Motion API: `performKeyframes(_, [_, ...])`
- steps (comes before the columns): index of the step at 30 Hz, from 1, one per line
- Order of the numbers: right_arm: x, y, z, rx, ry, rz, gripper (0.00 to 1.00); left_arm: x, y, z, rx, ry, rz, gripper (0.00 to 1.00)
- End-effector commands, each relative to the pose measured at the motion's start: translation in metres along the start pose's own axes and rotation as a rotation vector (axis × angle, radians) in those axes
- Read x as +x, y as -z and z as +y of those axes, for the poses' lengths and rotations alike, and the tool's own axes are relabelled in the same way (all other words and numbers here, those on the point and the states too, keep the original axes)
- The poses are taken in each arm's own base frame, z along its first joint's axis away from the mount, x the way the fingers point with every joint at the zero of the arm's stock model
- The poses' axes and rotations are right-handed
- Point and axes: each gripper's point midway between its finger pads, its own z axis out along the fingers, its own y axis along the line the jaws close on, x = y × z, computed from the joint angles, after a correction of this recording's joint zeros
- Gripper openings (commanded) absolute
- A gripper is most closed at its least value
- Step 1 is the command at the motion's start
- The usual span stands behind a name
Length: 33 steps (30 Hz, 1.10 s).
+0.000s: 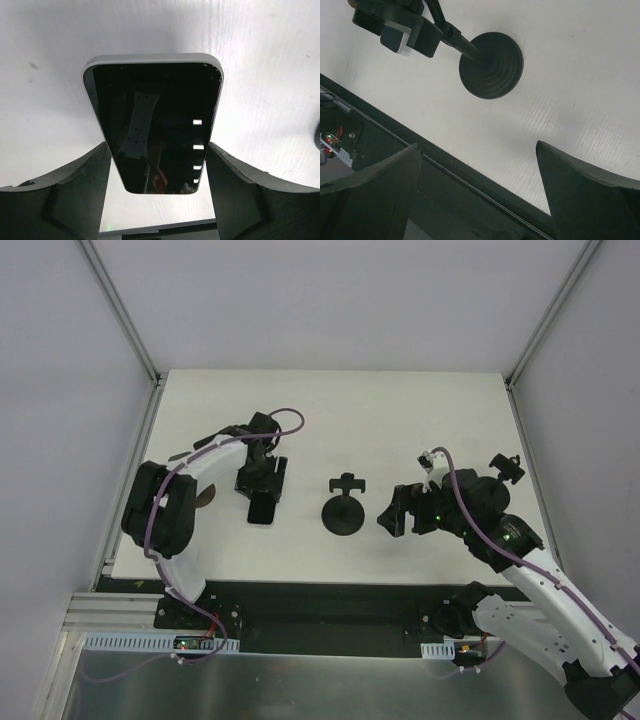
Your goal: Place the phone on the phone stand
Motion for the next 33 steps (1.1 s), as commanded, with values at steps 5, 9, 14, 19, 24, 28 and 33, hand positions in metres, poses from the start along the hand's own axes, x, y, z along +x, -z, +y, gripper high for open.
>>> performKeyframes(5, [-0.032, 0.017, 0.033, -0.099, -0.048, -0.127, 0.97, -0.012, 0.095, -0.006, 0.099, 0.066, -0.360, 0.00])
performKeyframes(9, [-0.042, 0.024, 0.059, -0.190, -0.037, -0.155, 0.81, 0.000, 0.134, -0.009, 0.168, 0.056, -0.503, 0.00])
performKeyframes(14, [-0.066, 0.027, 0.095, -0.237, -0.033, -0.198, 0.72, 0.021, 0.197, -0.025, 0.344, -0.008, -0.744, 0.00])
performKeyframes(19, [-0.102, 0.021, 0.144, -0.217, 0.040, -0.244, 0.73, 0.041, 0.237, -0.036, 0.463, -0.127, -0.940, 0.00])
performKeyframes(24, [-0.128, -0.012, 0.188, -0.227, 0.028, -0.230, 0.75, 0.052, 0.242, -0.038, 0.480, -0.210, -0.998, 0.00])
performKeyframes(28, [-0.142, -0.029, 0.224, -0.278, 0.067, -0.222, 0.64, 0.053, 0.240, -0.034, 0.460, -0.223, -1.019, 0.00])
performKeyframes(33, [-0.148, -0.051, 0.254, -0.278, 0.110, -0.191, 0.62, 0.054, 0.239, -0.036, 0.465, -0.257, -1.015, 0.00])
